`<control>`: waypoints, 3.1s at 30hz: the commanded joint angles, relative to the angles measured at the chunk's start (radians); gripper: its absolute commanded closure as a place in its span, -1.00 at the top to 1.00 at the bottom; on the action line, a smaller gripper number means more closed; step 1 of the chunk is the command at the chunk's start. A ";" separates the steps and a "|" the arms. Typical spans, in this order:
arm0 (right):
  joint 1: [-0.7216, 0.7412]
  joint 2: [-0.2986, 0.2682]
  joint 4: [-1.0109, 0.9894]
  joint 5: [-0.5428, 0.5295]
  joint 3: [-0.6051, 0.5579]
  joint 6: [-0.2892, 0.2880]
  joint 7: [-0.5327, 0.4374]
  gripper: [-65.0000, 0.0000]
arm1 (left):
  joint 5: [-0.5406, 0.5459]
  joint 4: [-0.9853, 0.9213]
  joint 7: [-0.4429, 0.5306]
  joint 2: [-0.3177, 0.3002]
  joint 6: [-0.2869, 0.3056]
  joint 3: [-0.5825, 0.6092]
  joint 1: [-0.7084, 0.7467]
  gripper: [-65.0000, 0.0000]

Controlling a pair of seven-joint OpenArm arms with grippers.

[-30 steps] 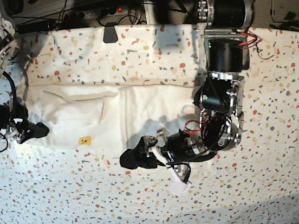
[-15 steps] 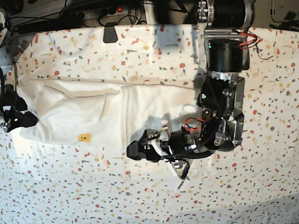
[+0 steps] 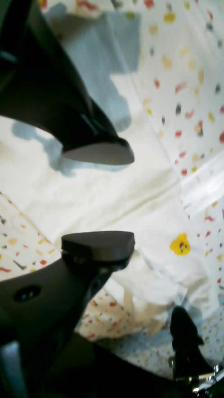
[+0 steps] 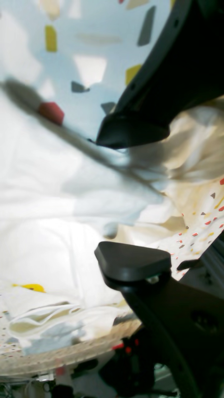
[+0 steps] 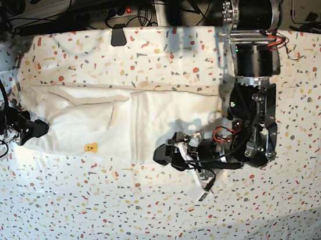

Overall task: Fold the T-shirt properly
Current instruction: 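Lower the right gripper onto the opposite shirt end and grasp it, then fold the grasped shirt end over toward the left gripper with the right gripper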

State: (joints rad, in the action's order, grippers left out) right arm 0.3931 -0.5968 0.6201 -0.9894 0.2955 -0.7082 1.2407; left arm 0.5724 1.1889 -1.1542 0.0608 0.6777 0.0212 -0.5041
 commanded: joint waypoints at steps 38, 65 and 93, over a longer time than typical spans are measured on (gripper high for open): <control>0.265 0.052 -0.002 -0.162 -0.021 0.010 0.156 -1.00 | 0.064 0.037 0.118 -0.105 -0.041 0.000 0.158 -0.02; 0.354 0.418 -0.002 -0.047 -0.021 0.010 0.156 -1.00 | -0.199 0.344 0.040 -0.230 -0.353 -0.001 0.273 -0.02; 0.354 0.609 -0.002 0.205 -0.022 0.010 0.066 -1.00 | -0.252 0.344 0.136 -0.225 -0.354 0.000 0.377 -0.02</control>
State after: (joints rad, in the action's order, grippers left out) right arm 0.7094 0.0040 0.6037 -0.7578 0.2741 -0.6960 1.3132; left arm 0.3080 1.5158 -1.0306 -0.1608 0.3206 0.0223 -0.1108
